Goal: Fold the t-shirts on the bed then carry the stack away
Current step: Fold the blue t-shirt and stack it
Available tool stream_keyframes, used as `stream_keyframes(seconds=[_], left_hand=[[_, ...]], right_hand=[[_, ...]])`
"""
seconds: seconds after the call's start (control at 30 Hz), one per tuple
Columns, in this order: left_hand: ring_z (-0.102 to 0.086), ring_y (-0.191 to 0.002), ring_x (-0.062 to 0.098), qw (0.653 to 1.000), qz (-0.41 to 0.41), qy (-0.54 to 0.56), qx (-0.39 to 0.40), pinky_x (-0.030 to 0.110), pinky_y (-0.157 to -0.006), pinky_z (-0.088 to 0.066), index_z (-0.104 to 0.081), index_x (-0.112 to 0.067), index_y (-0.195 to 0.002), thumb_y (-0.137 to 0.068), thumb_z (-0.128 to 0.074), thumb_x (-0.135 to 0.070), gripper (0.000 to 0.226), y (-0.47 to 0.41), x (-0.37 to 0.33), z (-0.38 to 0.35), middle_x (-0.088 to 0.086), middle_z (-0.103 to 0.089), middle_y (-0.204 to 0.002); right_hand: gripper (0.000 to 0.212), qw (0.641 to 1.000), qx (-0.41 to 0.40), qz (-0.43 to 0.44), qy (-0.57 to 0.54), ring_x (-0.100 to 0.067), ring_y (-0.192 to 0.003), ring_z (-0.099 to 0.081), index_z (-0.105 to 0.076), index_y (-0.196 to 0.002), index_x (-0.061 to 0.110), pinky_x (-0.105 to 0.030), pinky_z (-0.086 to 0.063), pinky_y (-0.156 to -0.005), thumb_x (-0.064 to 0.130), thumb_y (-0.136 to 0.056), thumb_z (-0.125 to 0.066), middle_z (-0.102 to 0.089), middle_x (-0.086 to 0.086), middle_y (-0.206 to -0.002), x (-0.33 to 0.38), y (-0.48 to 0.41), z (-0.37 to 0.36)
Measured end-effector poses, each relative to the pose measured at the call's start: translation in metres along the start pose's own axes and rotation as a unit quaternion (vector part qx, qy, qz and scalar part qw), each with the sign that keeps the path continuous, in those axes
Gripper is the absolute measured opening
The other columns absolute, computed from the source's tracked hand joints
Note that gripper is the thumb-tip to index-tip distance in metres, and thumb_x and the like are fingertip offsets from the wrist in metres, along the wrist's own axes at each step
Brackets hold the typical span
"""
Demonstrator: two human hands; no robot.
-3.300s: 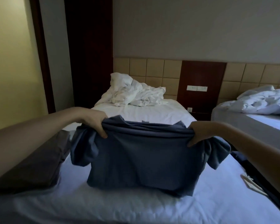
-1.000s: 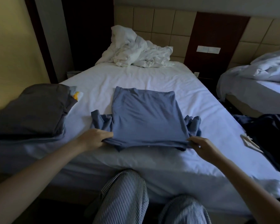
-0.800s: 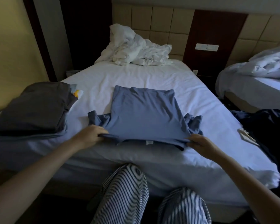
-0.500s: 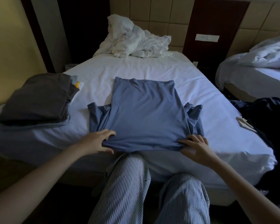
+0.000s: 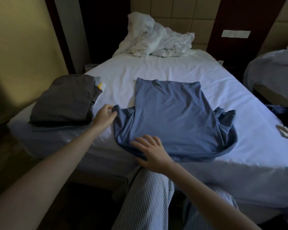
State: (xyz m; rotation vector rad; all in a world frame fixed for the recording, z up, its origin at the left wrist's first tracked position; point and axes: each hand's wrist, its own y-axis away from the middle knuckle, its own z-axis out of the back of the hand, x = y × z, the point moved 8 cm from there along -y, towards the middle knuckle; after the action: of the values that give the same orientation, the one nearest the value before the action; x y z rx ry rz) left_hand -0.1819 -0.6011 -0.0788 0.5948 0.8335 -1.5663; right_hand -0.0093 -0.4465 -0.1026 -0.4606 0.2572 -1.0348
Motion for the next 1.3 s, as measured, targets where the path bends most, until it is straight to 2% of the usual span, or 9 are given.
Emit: stream_keyframes(seconds=[0.17,0.33,0.5,0.6,0.67,0.8,0.97,1.17,1.3], left_hand=[[-0.049,-0.120,0.022,0.979,-0.050,-0.124,0.153,0.035,-0.096,-0.041,-0.046,-0.016,-0.129,-0.089,-0.058,-0.044,0.050,-0.038,-0.017,-0.027,0.003,-0.052,-0.129],[-0.054,-0.088,0.025,0.897,-0.141,-0.345,0.237,0.035,-0.076,-0.038,-0.050,-0.019,-0.087,-0.094,-0.054,-0.030,0.014,-0.048,-0.010,-0.025,0.007,-0.061,-0.096],[-0.053,-0.068,0.014,0.969,-0.101,-0.088,0.208,0.032,-0.068,-0.041,-0.044,-0.022,-0.079,-0.090,-0.055,-0.002,0.026,-0.049,0.006,0.022,0.005,-0.055,-0.077],[-0.045,-0.057,0.007,0.975,-0.006,0.087,0.202,0.020,-0.051,-0.033,-0.049,-0.021,-0.092,-0.090,-0.052,0.004,0.025,-0.042,0.006,0.030,0.000,-0.055,-0.080],[-0.045,-0.062,0.008,0.975,0.042,0.025,0.215,0.018,-0.051,-0.035,-0.055,-0.018,-0.091,-0.091,-0.059,-0.020,0.004,-0.044,0.008,0.024,-0.002,-0.052,-0.076],[-0.050,-0.071,0.016,0.913,0.066,-0.204,0.346,0.025,-0.063,-0.036,-0.057,-0.016,-0.073,-0.074,-0.062,-0.066,0.051,-0.036,0.014,-0.002,0.001,-0.054,-0.074],[-0.061,-0.089,0.014,0.939,0.051,0.116,0.319,0.018,-0.069,-0.051,-0.058,-0.015,-0.099,-0.097,-0.050,-0.017,0.009,-0.037,-0.011,-0.016,0.003,-0.064,-0.099],[-0.053,-0.102,0.013,0.948,0.018,-0.056,0.312,0.016,-0.072,-0.043,-0.055,-0.017,-0.105,-0.098,-0.049,-0.020,0.010,-0.044,0.014,-0.006,0.001,-0.057,-0.111],[-0.053,-0.100,0.018,0.945,-0.014,-0.186,0.270,0.029,-0.082,-0.043,-0.053,-0.011,-0.119,-0.088,-0.061,-0.043,0.045,-0.046,0.013,-0.013,0.003,-0.053,-0.110]], right_hand=[[0.082,0.994,0.056,-0.062,0.069,-0.025,-0.108,-0.062,-0.062,-0.120,0.029,-0.038,-0.051,-0.085,0.057,-0.045,-0.079,-0.063,0.003,-0.122,0.027,-0.031,-0.043],[0.034,0.992,-0.083,-0.087,0.051,-0.025,-0.100,-0.064,-0.070,-0.105,0.024,-0.034,-0.038,-0.085,0.030,-0.080,-0.049,-0.067,0.003,-0.114,0.020,-0.039,-0.042],[0.024,0.983,-0.178,-0.032,-0.016,-0.026,-0.102,-0.064,-0.070,-0.103,0.019,-0.036,-0.039,-0.091,0.022,-0.089,-0.052,-0.068,0.001,-0.113,0.022,-0.025,-0.029],[0.025,0.986,-0.164,-0.027,-0.015,-0.027,-0.103,-0.064,-0.070,-0.105,0.019,-0.040,-0.036,-0.095,0.024,-0.089,-0.051,-0.068,0.001,-0.114,0.023,-0.023,-0.038],[0.026,0.989,-0.149,-0.021,0.006,-0.028,-0.103,-0.064,-0.071,-0.105,0.020,-0.041,-0.035,-0.096,0.024,-0.088,-0.051,-0.068,0.000,-0.114,0.026,-0.022,-0.043],[0.030,0.988,-0.152,-0.017,0.011,-0.029,-0.104,-0.064,-0.069,-0.108,0.017,-0.043,-0.035,-0.096,0.024,-0.089,-0.049,-0.067,-0.002,-0.115,0.028,-0.020,-0.037],[0.035,0.985,-0.173,-0.021,-0.005,-0.027,-0.111,-0.060,-0.053,-0.122,0.013,-0.039,-0.038,-0.099,0.015,-0.087,-0.053,-0.064,-0.005,-0.122,0.028,-0.011,-0.030],[0.050,0.992,-0.112,-0.029,0.045,-0.029,-0.112,-0.060,-0.058,-0.126,0.013,-0.044,-0.046,-0.097,0.011,-0.079,-0.042,-0.065,-0.007,-0.119,0.033,-0.009,-0.040],[0.050,0.990,-0.077,-0.048,0.112,-0.032,-0.116,-0.050,-0.051,-0.125,0.023,-0.047,-0.032,-0.100,0.020,-0.076,-0.044,-0.060,-0.009,-0.127,0.035,-0.008,-0.049]])
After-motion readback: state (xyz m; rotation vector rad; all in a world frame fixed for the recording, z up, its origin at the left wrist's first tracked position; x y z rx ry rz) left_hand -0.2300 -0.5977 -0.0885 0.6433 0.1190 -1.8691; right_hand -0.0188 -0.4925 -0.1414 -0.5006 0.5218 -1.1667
